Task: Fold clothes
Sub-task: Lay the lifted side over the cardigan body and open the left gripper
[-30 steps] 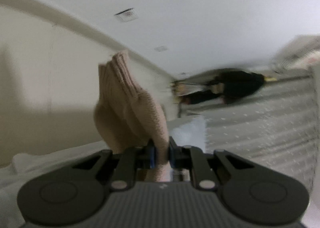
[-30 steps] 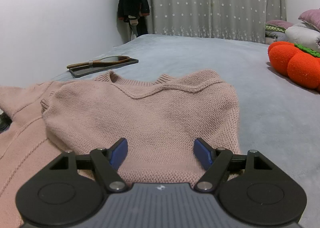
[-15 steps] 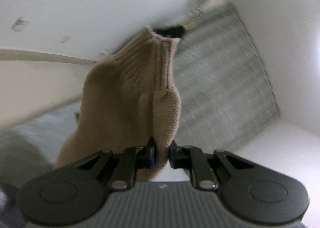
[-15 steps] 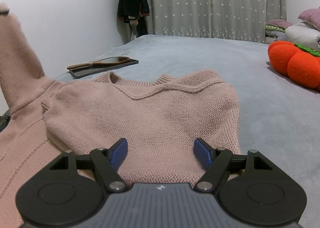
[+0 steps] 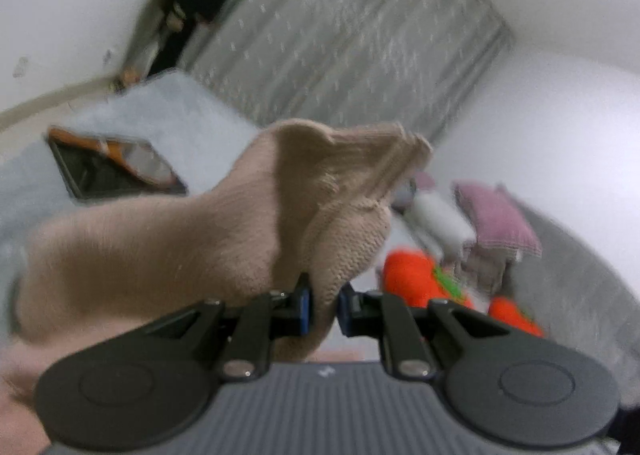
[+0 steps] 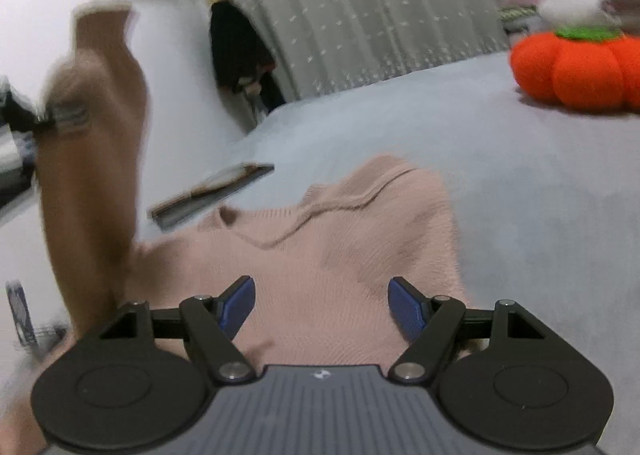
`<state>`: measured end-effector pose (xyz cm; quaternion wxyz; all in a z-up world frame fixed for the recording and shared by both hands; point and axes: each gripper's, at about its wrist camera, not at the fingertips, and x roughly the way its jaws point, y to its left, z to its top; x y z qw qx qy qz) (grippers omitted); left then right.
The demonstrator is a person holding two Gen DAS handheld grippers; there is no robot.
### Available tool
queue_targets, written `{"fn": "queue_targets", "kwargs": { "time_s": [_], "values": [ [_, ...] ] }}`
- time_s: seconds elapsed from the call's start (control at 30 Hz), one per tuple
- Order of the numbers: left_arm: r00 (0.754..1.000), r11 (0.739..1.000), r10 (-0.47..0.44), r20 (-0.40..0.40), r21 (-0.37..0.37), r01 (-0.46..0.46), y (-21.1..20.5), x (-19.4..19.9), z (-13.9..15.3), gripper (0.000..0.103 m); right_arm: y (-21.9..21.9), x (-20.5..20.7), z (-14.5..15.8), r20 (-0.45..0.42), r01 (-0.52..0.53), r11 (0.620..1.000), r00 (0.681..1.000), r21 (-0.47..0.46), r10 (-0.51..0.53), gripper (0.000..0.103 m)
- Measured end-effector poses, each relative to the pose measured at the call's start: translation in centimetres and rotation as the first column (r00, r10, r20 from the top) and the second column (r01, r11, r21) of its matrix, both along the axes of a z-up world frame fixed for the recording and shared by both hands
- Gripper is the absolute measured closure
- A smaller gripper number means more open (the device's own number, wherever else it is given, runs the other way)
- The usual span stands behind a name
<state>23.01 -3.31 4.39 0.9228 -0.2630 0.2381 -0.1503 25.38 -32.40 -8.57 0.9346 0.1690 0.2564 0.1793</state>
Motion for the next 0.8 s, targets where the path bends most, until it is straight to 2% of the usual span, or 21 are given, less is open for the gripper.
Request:
{"fn": "queue_targets", "kwargs": {
  "time_s": [0.07, 0.17, 0.23, 0.3, 0.4, 0.5, 0.6, 0.7, 0.73, 0.77, 0.8],
  "values": [
    [0.993, 0.995, -0.088, -0.075, 0.047, 0.091, -1.9, 1.0, -2.6, 0.083, -1.4, 0.1, 0.0, -0.013, 0.028, 0.996, 1.0, 0.088, -0.027, 0.028],
    [0.96, 0.962, -0.219, -0.176, 0.124, 0.243, -4.5, 1.2, -5.5, 0.072, -3.8, 0.2, -0.3, -0.045, 0.068, 0.971, 0.997, 0.229, -0.059, 0.028],
    [0.949, 0.941, -0.275, -0.155, 0.16, 0.299, -5.1, 0.2, -6.1, 0.064, -5.2, 0.4, -0.8, -0.074, 0.083, 0.944, 0.995, 0.319, -0.063, 0.028],
    [0.936, 0.923, -0.33, -0.127, 0.164, 0.348, -4.9, -1.2, -6.0, 0.059, -6.1, 0.3, -1.0, -0.088, 0.097, 0.92, 0.994, 0.379, -0.068, 0.028],
    [0.938, 0.919, -0.341, -0.07, 0.184, 0.348, -2.8, -2.3, -5.4, 0.054, -6.8, 0.1, -0.9, -0.087, 0.11, 0.903, 0.993, 0.415, -0.081, 0.028],
    [0.956, 0.934, -0.291, -0.029, 0.206, 0.29, -0.9, -2.3, -4.7, 0.053, -6.4, -0.1, -0.5, -0.071, 0.109, 0.911, 0.994, 0.398, -0.088, 0.03],
    [0.974, 0.946, -0.227, 0.014, 0.242, 0.217, 0.6, -1.2, -3.8, 0.056, -4.9, 0.2, -0.2, -0.058, 0.084, 0.934, 0.996, 0.347, -0.068, 0.041],
    [0.983, 0.943, -0.182, 0.04, 0.291, 0.163, 1.2, 0.3, -3.9, 0.059, -2.3, 1.0, -0.2, -0.058, 0.039, 0.97, 0.998, 0.242, -0.025, 0.053],
    [0.984, 0.943, -0.172, 0.041, 0.297, 0.153, 1.3, 0.7, -4.3, 0.063, -1.4, 1.1, 0.0, -0.045, 0.033, 0.983, 0.999, 0.179, -0.026, 0.066],
    [0.986, 0.943, -0.163, 0.042, 0.3, 0.143, 1.3, 0.9, -4.5, 0.065, -0.6, 1.0, 0.2, -0.028, 0.03, 0.993, 0.999, 0.117, -0.027, 0.091],
    [0.987, 0.944, -0.153, 0.043, 0.303, 0.133, 1.4, 1.1, -4.6, 0.066, -0.3, 0.9, 0.5, -0.016, 0.025, 0.996, 1.0, 0.089, -0.024, 0.091]
  ]
}}
